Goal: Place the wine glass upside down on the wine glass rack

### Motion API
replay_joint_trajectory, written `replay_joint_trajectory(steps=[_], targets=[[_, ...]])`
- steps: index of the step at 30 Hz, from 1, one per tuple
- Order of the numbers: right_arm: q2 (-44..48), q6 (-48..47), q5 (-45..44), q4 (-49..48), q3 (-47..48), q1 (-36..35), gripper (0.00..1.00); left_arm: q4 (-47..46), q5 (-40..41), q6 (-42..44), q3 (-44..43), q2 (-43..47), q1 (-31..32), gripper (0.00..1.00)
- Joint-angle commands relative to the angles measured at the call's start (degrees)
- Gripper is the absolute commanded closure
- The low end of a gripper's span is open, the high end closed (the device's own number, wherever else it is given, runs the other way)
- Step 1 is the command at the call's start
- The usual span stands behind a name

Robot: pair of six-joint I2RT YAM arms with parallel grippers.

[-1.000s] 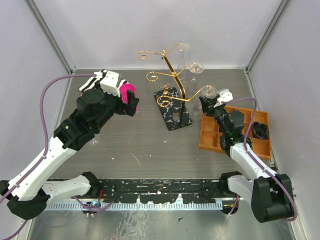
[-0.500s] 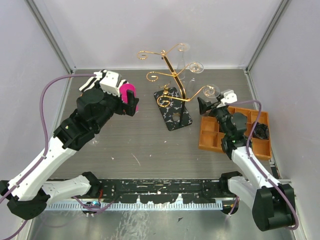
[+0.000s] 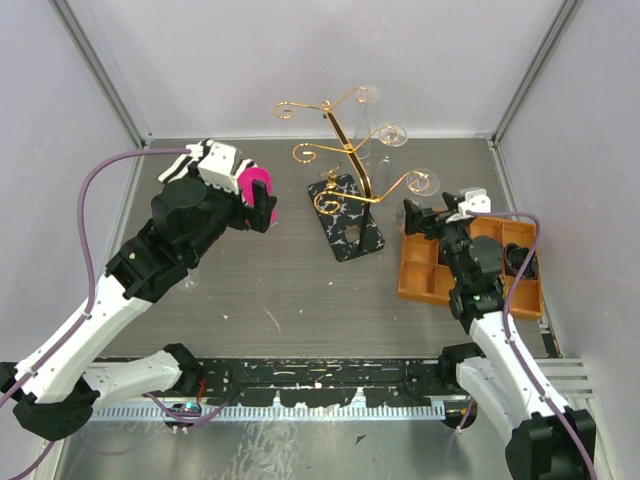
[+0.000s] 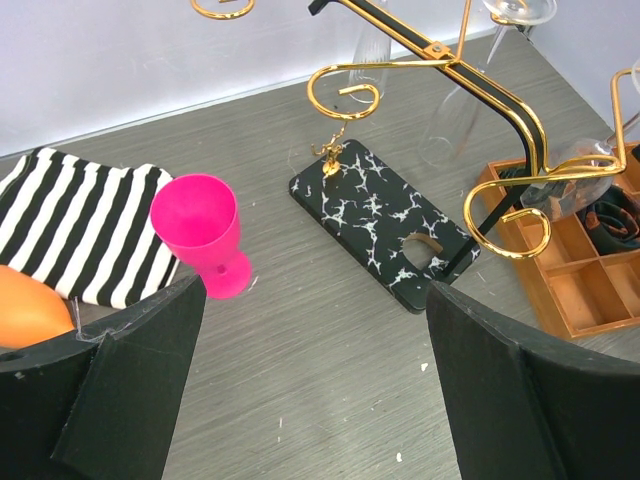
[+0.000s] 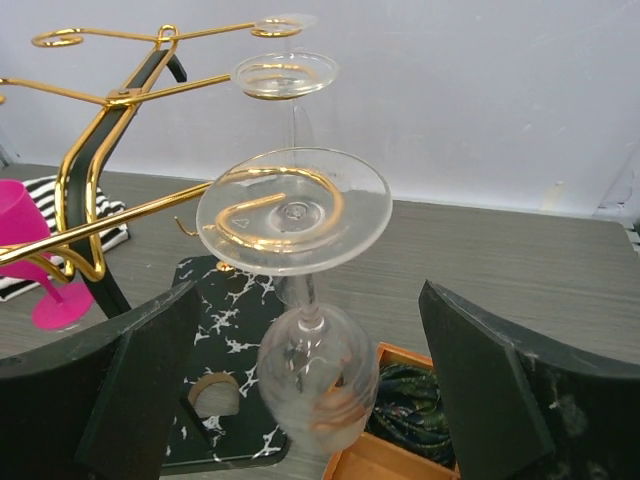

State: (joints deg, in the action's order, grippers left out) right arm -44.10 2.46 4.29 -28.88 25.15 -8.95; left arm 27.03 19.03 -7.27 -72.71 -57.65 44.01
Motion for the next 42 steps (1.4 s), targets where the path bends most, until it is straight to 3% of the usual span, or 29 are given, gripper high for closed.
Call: replay_joint_trajectory(steps=[1,12,24,31,37,42], targets=[[5.78,3.59,-1.82,4.82,0.12,-0.23,0.04,-0.70,0.87,0.59,0.73,1.36,-0.23,0.02],[17.18,11.45,-6.41,29.08,5.27,-0.28,0.04,0.74,2.35,-0.88,1.31,2.62,-0.17,0.02],[25.27,21.85,-6.32,46.80,8.19,-0.21,0.04,14.37,10.19,-5.97,2.99,10.31,-0.21,0.02],[24.66,26.17,-6.85,57.08,11.52,-0.28,0.03,24.38,12.16,-12.90,4.59,13.23,-0.20,0.02],[20.61,30.37,-6.03,61.43,11.64,-0.28,0.00,27.18,7.78,-17.11,4.50,11.32,-0.17,0.02],[15.66,28.60,-1.83,61.84,12.77,-0.28,0.00,27.15,6.77,-20.41,4.42,9.11,-0.18,0.02]])
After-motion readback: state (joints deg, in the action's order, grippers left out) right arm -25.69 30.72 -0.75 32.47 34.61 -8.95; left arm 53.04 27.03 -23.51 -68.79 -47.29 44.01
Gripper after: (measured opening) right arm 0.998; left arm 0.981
